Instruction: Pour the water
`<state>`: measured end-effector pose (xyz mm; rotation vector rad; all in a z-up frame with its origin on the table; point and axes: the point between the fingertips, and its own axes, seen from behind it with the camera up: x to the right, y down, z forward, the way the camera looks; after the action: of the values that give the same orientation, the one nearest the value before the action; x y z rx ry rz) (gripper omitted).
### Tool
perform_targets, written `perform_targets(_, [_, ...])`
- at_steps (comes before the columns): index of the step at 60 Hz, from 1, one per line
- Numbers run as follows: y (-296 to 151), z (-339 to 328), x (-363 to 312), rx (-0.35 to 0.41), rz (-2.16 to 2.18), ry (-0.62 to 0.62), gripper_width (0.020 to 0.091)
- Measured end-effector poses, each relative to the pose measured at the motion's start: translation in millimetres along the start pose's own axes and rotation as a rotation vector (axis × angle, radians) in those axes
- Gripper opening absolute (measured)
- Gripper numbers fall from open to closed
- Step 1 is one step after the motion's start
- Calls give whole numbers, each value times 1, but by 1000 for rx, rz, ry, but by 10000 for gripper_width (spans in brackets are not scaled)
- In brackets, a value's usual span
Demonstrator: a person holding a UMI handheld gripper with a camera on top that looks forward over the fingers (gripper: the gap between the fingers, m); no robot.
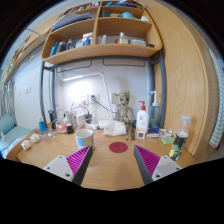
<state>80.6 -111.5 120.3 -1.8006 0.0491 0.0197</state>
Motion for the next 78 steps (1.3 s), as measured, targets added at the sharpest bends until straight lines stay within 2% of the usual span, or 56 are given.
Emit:
perform_targets(7, [22,-6,43,-14,42,37,857])
perform_targets(8, [12,-2,27,-10,44,38,856])
perform_targets(10, [31,-4,68,-16,56,49,854])
perform_targets(16, [45,-10,121,-15,71,99,852])
perform_targets(30, [37,9,219,34,46,210,855])
perform_targets(41, [27,45,256,65,20,218,840])
perform_targets(48, [28,67,267,39,-14,210,771])
perform_targets(55, [25,80,267,35,-31,200,562])
perform_targets(57, [25,83,266,33,-29,193,451])
perform_targets(62, [24,86,266,31,-14,210,428])
perform_targets(72, [23,89,265,45,4,200,280])
perform_targets(78, [23,88,264,41,8,199,259])
